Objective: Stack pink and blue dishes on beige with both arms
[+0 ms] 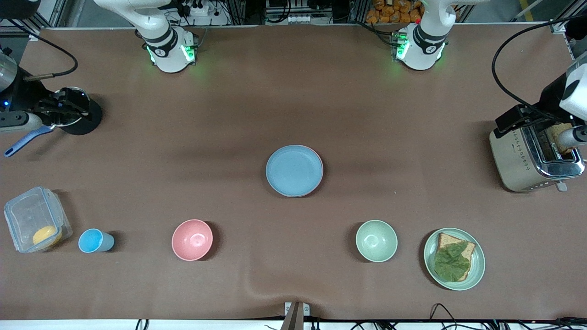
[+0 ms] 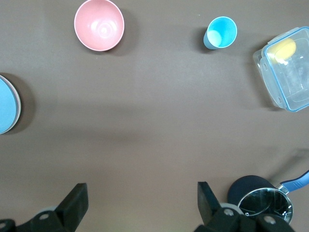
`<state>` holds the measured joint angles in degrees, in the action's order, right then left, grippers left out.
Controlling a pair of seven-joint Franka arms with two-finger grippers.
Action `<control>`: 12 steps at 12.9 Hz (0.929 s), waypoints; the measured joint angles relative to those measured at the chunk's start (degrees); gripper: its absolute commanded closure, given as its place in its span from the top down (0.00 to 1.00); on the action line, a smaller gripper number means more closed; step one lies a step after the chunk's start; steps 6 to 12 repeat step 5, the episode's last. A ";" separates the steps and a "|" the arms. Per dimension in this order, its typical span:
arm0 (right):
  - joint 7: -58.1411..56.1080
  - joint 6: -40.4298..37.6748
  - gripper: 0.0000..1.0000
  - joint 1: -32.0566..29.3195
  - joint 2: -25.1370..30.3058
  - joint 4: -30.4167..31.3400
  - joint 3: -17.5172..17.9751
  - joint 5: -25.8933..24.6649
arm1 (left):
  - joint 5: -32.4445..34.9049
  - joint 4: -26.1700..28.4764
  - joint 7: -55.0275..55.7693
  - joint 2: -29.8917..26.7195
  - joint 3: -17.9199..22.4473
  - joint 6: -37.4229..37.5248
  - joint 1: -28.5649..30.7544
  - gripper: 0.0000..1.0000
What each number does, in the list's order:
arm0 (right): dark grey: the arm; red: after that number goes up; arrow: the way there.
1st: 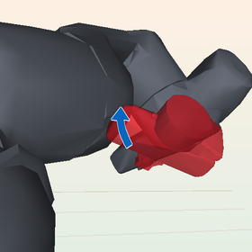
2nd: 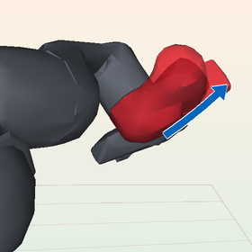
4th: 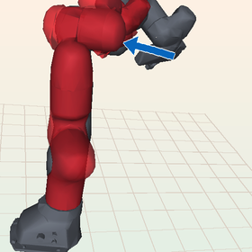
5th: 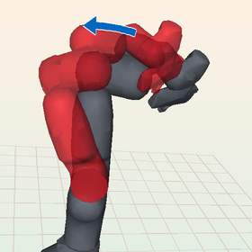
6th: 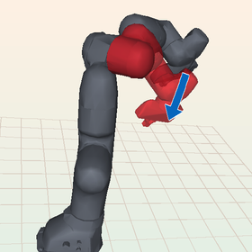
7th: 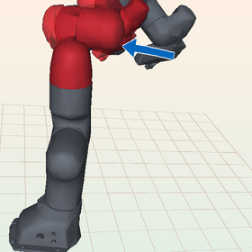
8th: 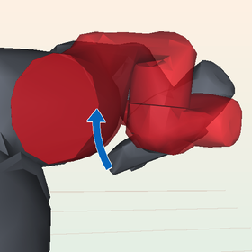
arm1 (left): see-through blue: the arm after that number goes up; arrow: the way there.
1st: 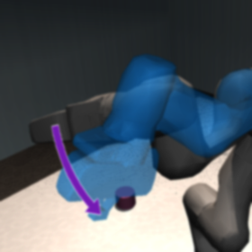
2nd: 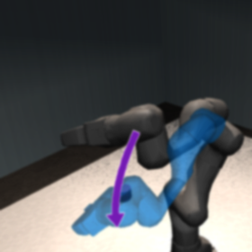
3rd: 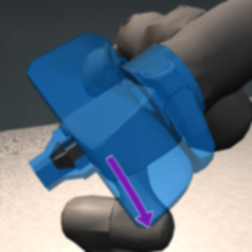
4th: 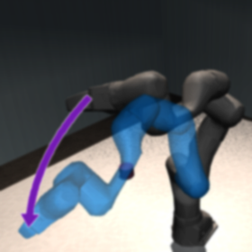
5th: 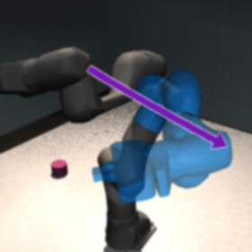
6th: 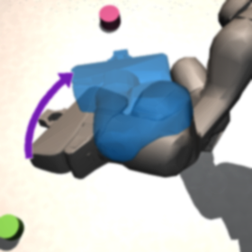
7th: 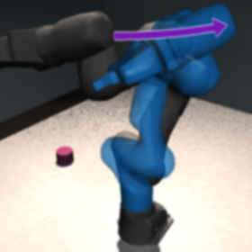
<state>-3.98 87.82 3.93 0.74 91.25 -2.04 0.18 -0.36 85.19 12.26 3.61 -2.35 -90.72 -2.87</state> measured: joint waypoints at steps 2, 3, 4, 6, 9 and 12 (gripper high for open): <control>-0.04 0.00 1.00 -0.21 -0.05 0.00 -0.10 -0.08 | 0.00 0.00 -1.34 0.01 -0.04 0.01 0.02 1.00; -0.07 -0.04 1.00 -0.32 -0.06 0.00 -0.14 -0.10 | 0.00 0.00 -1.48 0.02 -0.03 0.02 0.04 1.00; -0.08 -0.20 1.00 -0.37 -0.08 0.01 -0.17 -0.11 | 0.00 0.00 -1.50 0.03 -0.03 0.04 0.05 1.00; -0.08 -0.32 1.00 -0.40 -0.11 0.03 -0.19 -0.12 | 0.00 0.00 -1.51 0.03 -0.03 0.06 0.05 1.00; -0.08 -0.32 1.00 -0.40 -0.11 0.03 -0.19 -0.12 | 0.00 0.00 -1.51 0.03 -0.03 0.06 0.05 1.00; -0.08 -0.32 1.00 -0.40 -0.11 0.03 -0.19 -0.12 | 0.00 0.00 -1.51 0.03 -0.03 0.06 0.05 1.00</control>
